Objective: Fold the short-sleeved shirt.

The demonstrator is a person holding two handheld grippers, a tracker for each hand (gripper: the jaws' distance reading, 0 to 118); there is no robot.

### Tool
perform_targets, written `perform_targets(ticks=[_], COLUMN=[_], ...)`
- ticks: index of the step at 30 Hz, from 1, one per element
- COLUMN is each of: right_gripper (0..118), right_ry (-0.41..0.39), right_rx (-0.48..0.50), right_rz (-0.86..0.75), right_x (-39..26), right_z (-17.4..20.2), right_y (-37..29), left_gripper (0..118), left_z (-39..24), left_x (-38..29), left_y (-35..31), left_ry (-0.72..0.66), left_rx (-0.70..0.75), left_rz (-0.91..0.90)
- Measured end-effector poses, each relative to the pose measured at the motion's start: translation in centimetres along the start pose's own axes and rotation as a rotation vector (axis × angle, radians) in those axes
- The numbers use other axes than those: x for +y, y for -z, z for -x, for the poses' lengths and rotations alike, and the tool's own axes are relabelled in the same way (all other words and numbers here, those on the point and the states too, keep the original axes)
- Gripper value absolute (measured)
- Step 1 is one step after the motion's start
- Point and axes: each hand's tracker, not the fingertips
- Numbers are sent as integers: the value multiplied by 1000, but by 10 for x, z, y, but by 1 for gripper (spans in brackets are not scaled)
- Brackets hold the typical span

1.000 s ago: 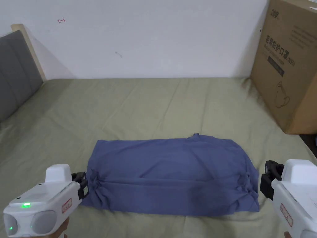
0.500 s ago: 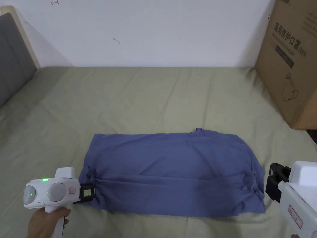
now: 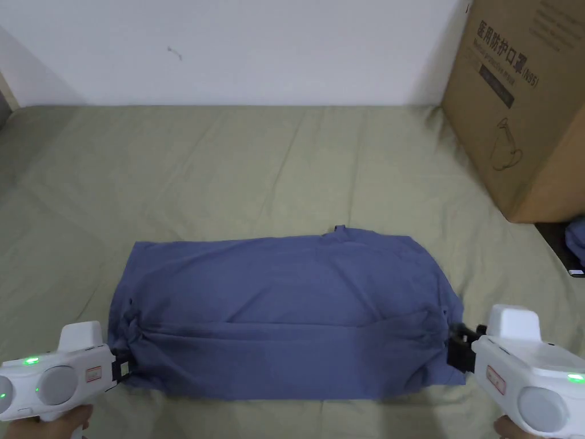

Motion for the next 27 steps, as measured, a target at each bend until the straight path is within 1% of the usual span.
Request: perform_targets(ticks=[1, 2, 5, 6, 7, 8, 10, 11, 12, 14, 15, 17, 19, 23, 27], right_gripper=[70, 77, 76, 74, 70, 64, 38, 22, 16, 16, 16, 16, 16, 16, 16], right_ry=[-2, 5, 12, 14, 38, 45, 66, 69, 78, 67, 39, 37, 64, 79, 145], right_rx=[-8, 9, -12, -11, -2, 0, 29, 43, 56, 71, 57, 70, 98, 110, 145], right_rz=[51, 78, 187, 223, 234, 247, 273, 249, 230, 209, 187, 153, 120, 89, 105], right_x=[-3, -6, -19, -23, -29, -34, -39, -39, -37, -33, -31, -28, -25, -29, -53], right_z=[-1, -2, -5, -6, -7, -8, -8, -3, 1, 6, 3, -2, -11, -26, -45], right_y=[13, 24, 62, 72, 81, 87, 93, 82, 73, 62, 57, 41, 24, -9, -32], left_gripper=[5, 5, 5, 5, 5, 5, 5, 5, 5, 5, 5, 5, 5, 5, 5], left_z=[0, 2, 3, 2, 2, 2, -1, -1, -1, 5, 6, 8, 10, 14, 22], left_x=[3, 5, 8, 9, 9, 8, 8, 7, 5, 4, 2, -1, -6, -19, -46], left_y=[-8, -13, -28, -31, -32, -32, -34, -34, -34, -32, -33, -39, -47, -67, -91], left_ry=[-13, -24, -35, -37, -40, -42, -41, -40, -42, -57, -68, -92, -112, -118, -142], left_rx=[-13, -28, -46, -49, -52, -55, -52, -48, -45, -44, -45, -52, -63, -66, -84], left_rz=[-21, -30, -52, -55, -57, -58, -52, -49, -46, -44, -44, -46, -54, -63, -66])
